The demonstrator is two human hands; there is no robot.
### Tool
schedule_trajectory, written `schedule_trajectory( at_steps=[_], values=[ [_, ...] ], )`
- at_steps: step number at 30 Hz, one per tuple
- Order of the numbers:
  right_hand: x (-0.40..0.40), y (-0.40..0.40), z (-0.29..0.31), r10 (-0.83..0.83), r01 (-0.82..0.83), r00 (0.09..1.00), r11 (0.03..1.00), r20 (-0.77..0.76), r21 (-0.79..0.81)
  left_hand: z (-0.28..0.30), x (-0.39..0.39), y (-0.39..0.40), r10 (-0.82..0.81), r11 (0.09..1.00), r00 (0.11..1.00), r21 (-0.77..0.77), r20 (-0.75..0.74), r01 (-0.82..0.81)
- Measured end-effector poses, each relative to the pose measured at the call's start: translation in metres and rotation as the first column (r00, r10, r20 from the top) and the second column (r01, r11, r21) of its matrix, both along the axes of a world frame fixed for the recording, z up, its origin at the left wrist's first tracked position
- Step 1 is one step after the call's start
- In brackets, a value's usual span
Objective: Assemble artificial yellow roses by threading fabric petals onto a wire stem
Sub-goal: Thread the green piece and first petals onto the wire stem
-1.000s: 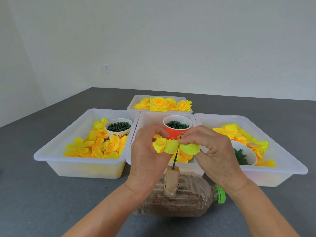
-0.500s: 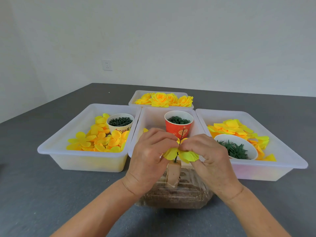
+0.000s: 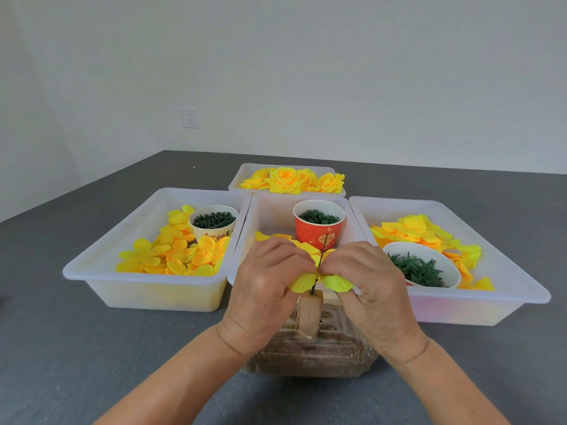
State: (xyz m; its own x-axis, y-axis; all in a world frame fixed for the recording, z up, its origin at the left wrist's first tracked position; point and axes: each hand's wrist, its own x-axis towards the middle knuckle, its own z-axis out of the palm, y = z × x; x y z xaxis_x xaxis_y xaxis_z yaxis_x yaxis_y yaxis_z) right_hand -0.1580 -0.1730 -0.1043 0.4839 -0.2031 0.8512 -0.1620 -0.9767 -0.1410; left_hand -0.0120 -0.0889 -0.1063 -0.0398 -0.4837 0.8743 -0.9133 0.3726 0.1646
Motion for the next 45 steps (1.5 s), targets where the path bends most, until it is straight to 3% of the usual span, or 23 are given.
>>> schedule_trajectory(
  at_steps=[4, 10, 16, 20, 23, 25, 27, 29, 31, 33, 39, 45],
  values=[
    [-0.002, -0.002, -0.004, 0.018, -0.018, 1.000, 1.000, 0.012, 0.002, -0.001, 0.000, 0.001, -0.008, 1.000, 1.000, 0.006, 0.017, 0.008],
    [-0.002, -0.001, -0.007, -0.022, 0.014, 0.997, 0.996, -0.080, -0.090, -0.003, 0.000, 0.004, 0.046, 0.998, 0.982, -0.046, 0.182, -0.038],
    [-0.006, 0.000, -0.011, 0.010, -0.013, 0.998, 0.998, -0.054, -0.060, -0.010, 0.003, 0.006, 0.060, 0.998, 0.990, -0.006, 0.129, -0.060],
    [-0.012, 0.000, -0.009, 0.038, -0.037, 0.994, 0.999, -0.107, 0.003, -0.007, 0.007, 0.006, -0.029, 0.996, 0.994, 0.084, 0.101, 0.021],
    [-0.018, 0.002, -0.004, 0.112, -0.073, 0.980, 0.972, -0.167, 0.224, -0.001, 0.010, 0.010, -0.084, 0.977, 0.996, 0.196, 0.006, 0.081],
    [-0.024, 0.003, -0.001, 0.198, -0.118, 0.968, 0.898, -0.152, 0.423, 0.005, 0.010, 0.015, -0.093, 0.957, 0.992, 0.268, -0.082, 0.112],
    [-0.027, 0.003, 0.004, 0.290, -0.211, 0.957, 0.754, -0.026, 0.622, 0.009, 0.010, 0.021, -0.130, 0.931, 0.976, 0.316, -0.176, 0.181],
    [-0.025, 0.003, 0.007, 0.259, -0.271, 0.957, 0.650, 0.128, 0.710, 0.012, 0.010, 0.024, -0.180, 0.895, 0.924, 0.333, -0.336, 0.296],
    [-0.018, 0.002, 0.010, 0.173, -0.226, 0.974, 0.644, 0.148, 0.731, 0.014, 0.008, 0.023, -0.180, 0.885, 0.831, 0.281, -0.527, 0.371],
    [-0.009, 0.002, 0.010, 0.149, -0.178, 0.983, 0.656, 0.105, 0.734, 0.014, 0.005, 0.017, -0.123, 0.917, 0.785, 0.233, -0.607, 0.324],
    [0.003, -0.001, 0.009, 0.135, -0.118, 0.990, 0.654, 0.038, 0.747, 0.011, 0.001, 0.000, -0.060, 0.928, 0.872, 0.296, -0.485, 0.229],
    [0.002, 0.000, 0.007, 0.074, -0.018, 0.996, 0.718, -0.050, 0.696, 0.011, -0.003, -0.003, -0.037, 0.888, 0.763, 0.329, -0.645, 0.321]
  ],
)
